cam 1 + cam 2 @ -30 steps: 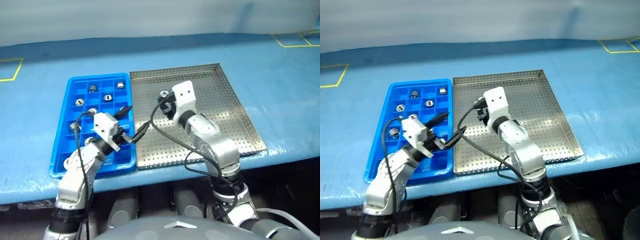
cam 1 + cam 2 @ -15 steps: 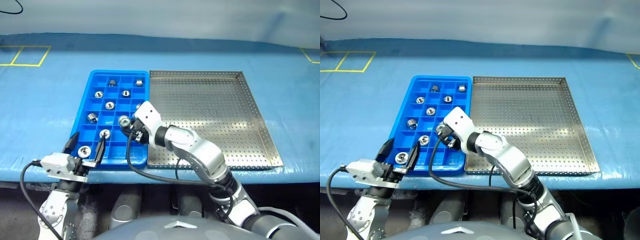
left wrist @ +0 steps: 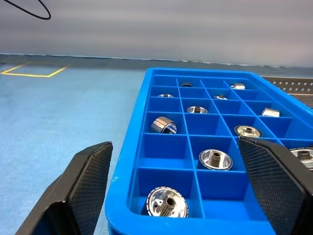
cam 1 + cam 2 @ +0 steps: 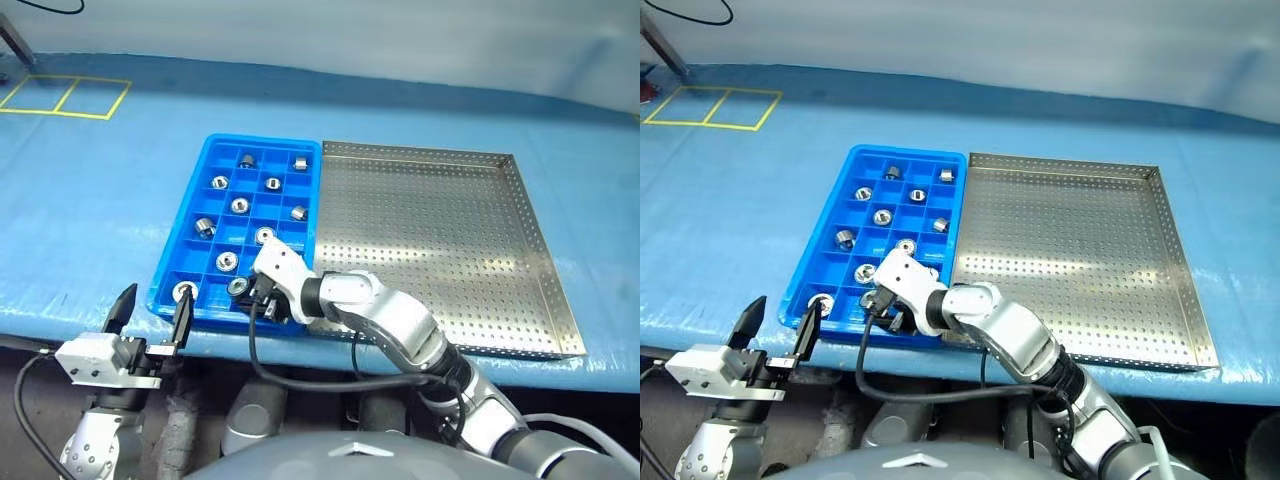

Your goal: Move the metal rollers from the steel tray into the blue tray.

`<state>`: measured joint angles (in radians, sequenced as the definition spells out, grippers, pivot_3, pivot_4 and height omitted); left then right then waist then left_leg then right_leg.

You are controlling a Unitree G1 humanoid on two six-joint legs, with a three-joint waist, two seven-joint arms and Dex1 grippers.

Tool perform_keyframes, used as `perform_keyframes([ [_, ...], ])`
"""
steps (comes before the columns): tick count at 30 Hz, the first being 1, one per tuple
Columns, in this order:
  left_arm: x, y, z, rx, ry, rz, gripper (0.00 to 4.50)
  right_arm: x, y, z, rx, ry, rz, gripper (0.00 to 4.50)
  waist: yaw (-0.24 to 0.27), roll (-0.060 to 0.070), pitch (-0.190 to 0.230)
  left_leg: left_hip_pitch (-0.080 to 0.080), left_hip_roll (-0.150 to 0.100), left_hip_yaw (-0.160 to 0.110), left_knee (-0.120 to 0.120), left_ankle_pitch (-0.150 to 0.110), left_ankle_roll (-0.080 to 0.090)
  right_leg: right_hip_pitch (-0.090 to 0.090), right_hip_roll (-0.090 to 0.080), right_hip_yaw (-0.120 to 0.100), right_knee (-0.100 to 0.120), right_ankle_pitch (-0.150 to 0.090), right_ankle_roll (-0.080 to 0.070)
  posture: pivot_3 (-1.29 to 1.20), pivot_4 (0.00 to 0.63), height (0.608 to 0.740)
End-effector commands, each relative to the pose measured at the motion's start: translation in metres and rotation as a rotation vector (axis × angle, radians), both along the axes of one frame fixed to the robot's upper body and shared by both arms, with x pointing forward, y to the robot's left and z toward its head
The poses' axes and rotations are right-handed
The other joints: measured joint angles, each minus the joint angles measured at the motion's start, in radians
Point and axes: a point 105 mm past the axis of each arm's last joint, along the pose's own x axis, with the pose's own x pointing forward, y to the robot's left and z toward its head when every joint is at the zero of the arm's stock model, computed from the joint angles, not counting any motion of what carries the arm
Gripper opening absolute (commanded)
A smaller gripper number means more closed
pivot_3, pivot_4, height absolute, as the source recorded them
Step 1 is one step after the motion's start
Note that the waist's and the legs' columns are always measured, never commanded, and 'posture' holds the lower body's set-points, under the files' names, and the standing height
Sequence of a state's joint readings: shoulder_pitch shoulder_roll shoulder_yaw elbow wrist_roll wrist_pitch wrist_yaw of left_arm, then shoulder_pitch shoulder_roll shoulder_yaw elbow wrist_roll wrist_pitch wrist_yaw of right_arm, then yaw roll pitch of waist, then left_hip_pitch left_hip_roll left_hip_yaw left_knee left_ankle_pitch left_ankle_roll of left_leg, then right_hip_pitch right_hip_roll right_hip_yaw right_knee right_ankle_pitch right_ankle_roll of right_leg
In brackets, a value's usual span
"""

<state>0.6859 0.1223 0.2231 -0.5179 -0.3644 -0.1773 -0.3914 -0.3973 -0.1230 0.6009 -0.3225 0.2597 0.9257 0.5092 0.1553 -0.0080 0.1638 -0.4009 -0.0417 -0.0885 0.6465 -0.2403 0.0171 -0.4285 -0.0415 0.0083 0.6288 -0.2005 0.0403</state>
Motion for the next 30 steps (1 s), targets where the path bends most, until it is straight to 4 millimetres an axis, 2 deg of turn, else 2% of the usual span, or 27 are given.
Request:
perform_keyframes([
  [1, 0.004, -0.008, 0.017, 0.014, -0.062, -0.038, 4.5, 0.002, -0.002, -0.004, 0.015, 0.012, -0.015, 2.4, 0.004, 0.0, 0.0, 0.0, 0.0, 0.0, 0.0, 0.0, 0.0, 0.0, 0.0, 0.0, 0.0, 0.0, 0.0, 0.39, 0.15, 0.74],
  [5, 0.009, -0.012, 0.018, 0.014, -0.065, -0.077, 4.5, 0.009, -0.011, -0.003, 0.012, 0.002, -0.068, 3.55, 0.004, 0.0, 0.0, 0.0, 0.0, 0.001, 0.0, -0.001, 0.0, 0.0, 0.0, 0.0, 0.0, 0.0, 0.0, 0.34, 0.15, 0.74],
  [7, 0.014, -0.016, 0.02, 0.016, -0.069, -0.114, 4.5, 0.011, -0.018, 0.004, 0.021, -0.018, -0.072, 4.17, 0.002, 0.0, 0.0, 0.0, 0.0, 0.001, 0.0, -0.001, 0.0, 0.0, 0.0, 0.0, 0.0, 0.0, 0.0, 0.31, 0.15, 0.74],
  [12, 0.035, -0.027, 0.032, 0.066, -0.1, -0.233, 4.5, 0.017, -0.038, 0.036, 0.086, -0.158, -0.132, 4.17, -0.004, 0.0, 0.0, 0.0, 0.0, 0.001, 0.001, -0.001, 0.0, 0.001, 0.0, 0.0, -0.001, 0.0, 0.001, 0.22, 0.15, 0.74],
  [18, 0.066, -0.038, 0.051, 0.122, -0.165, -0.356, 4.5, 0.034, -0.086, 0.054, 0.126, -0.31, -0.371, 4.17, -0.047, -0.001, 0.0, 0.0, 0.0, 0.002, 0.001, 0.0, 0.0, 0.004, 0.001, 0.001, 0.0, 0.001, 0.001, 0.1, 0.15, 0.74],
  [22, 0.086, -0.053, 0.059, 0.086, -0.129, -0.493, 4.5, 0.031, -0.119, 0.053, 0.107, -0.366, -0.48, 4.17, -0.09, 0.0, -0.001, 0.0, 0.0, 0.003, 0.0, 0.0, 0.0, 0.004, 0.001, 0.003, 0.0, 0.002, 0.002, 0.02, 0.15, 0.74],
  [26, 0.099, -0.069, 0.065, 0.096, -0.109, -0.602, 4.5, 0.023, -0.145, 0.052, 0.09, -0.409, -0.555, 4.17, -0.131, 0.0, -0.001, 0.0, 0.0, 0.003, 0.001, 0.0, 0.0, 0.005, 0.001, 0.003, 0.0, 0.004, 0.006, -0.01, 0.15, 0.74],
  [30, 0.109, -0.079, 0.053, 0.108, 0.021, -0.653, 4.5, 0.017, -0.164, 0.044, 0.061, -0.404, -0.601, 4.17, -0.164, 0.0, -0.001, 0.003, 0.001, 0.005, 0.001, 0.0, 0.001, 0.006, 0.001, 0.005, 0.0, 0.004, 0.007, -0.02, 0.15, 0.74],
])
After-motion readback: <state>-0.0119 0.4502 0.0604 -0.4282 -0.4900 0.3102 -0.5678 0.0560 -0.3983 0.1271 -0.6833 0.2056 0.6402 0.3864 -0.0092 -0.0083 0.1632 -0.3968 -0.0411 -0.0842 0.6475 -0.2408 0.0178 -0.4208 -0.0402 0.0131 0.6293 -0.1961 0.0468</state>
